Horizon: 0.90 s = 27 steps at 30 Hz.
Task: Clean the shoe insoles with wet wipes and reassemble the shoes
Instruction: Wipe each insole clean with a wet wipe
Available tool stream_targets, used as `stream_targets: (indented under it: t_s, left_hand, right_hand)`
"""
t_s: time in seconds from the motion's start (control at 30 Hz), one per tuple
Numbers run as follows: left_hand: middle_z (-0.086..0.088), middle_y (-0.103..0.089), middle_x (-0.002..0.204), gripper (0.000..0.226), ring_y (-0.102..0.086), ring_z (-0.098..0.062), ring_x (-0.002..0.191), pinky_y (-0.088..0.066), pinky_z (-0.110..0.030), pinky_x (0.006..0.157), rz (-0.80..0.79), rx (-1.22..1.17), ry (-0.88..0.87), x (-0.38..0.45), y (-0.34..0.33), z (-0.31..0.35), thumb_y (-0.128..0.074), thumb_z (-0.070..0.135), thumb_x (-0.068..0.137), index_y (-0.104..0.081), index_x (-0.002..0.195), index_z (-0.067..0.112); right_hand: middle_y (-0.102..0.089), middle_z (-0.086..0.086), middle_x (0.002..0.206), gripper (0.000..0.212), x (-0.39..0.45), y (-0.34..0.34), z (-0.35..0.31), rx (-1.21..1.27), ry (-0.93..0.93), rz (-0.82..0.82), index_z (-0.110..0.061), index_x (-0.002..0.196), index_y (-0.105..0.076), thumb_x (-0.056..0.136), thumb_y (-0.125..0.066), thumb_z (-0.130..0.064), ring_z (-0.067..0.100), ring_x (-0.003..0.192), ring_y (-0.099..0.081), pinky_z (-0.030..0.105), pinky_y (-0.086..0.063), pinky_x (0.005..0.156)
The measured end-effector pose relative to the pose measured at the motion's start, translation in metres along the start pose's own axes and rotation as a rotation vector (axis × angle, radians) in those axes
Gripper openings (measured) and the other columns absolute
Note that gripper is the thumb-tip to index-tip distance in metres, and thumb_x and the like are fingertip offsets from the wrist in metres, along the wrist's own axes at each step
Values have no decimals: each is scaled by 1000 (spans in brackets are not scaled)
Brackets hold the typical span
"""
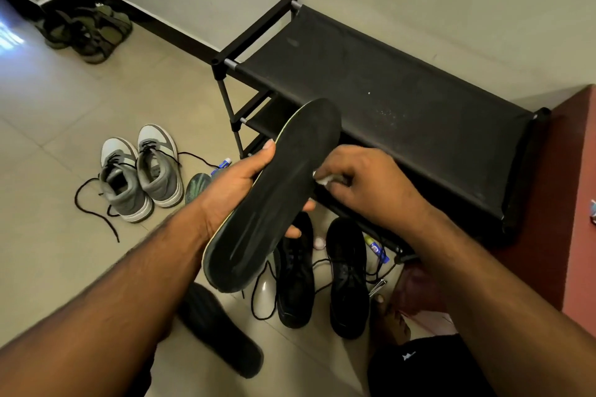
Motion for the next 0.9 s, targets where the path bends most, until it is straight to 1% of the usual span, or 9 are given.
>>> stream_targets:
  t_s: [0.1,0.2,0.27,0.33,0.47,0.63,0.73,0.8,0.9]
  left_hand:
    - [-25,-65,124,63,-71,-34,97,-59,-51,66,1,4,27,0,5,2,-40,58,92,-62,125,9]
    - [-24,-67,120,63,-71,-36,98,-59,-51,69,-16,60,98,1,5,-1,-42,57,92,-61,128,9]
    - [-24,-67,118,63,-71,-35,96,-59,-51,69,-43,86,148,2,1,-4,-43,57,92,-63,126,8]
    - [-25,-66,119,64,-69,-35,97,-59,-51,68,-69,117,175,2,-2,-8,-46,56,89,-65,125,7]
    - [-26,-66,120,63,-68,-38,103,-58,-53,73,-79,138,161,3,-3,-9,-49,56,87,-64,127,9]
    - [-27,-64,123,64,-65,-39,106,-58,-54,72,-36,124,93,4,0,-6,-44,56,91,-61,130,9]
    - [-20,-73,95,53,-72,-33,78,-57,-53,67,10,118,32,3,-4,-2,-42,53,94,-79,96,15]
    - [-13,-71,71,55,-69,-25,56,-60,-40,56,47,78,3,5,-6,-3,-44,48,96,-78,74,11]
    - [-11,-69,67,48,-66,-21,51,-57,-29,50,95,-8,-27,10,-6,-3,-47,44,99,-71,86,5]
  right_hand:
    - [-67,-13,86,23,-1,4,3,177,18,-126,-18,86,-77,76,-70,2,-1,80,-63,14,-47,74]
    - [-71,-3,89,20,-4,31,15,283,-28,165,-14,86,-76,77,-71,4,8,84,-66,19,-50,77]
    - [-70,-2,89,19,-6,40,20,188,-14,342,-13,88,-75,77,-69,1,10,85,-66,22,-51,77]
    - [-70,-2,90,19,-5,37,21,68,-10,404,-14,89,-75,77,-69,0,12,85,-66,30,-54,75]
    - [-70,0,90,20,-2,22,20,-89,-101,353,-15,93,-75,78,-69,-5,22,86,-65,40,-55,76]
    - [-67,1,89,15,-4,1,-9,-22,-104,250,-15,95,-74,81,-71,-12,19,85,-64,42,-55,76]
    - [-64,1,88,12,-11,-16,-38,88,-37,186,-13,95,-73,84,-68,-13,17,80,-63,40,-56,69]
    - [-65,2,85,12,-17,-23,-53,159,32,132,-11,94,-73,83,-67,-12,14,75,-63,36,-56,66]
    - [-66,-1,83,11,-19,-21,-57,398,14,25,-6,92,-75,82,-71,-5,8,71,-64,16,-51,64]
Point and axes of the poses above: each hand's wrist, its own x-axis towards the middle knuckle, its own y-axis out of the back of the hand, z = x × y, the point moved 3 cm from there along x, towards the middle knuckle
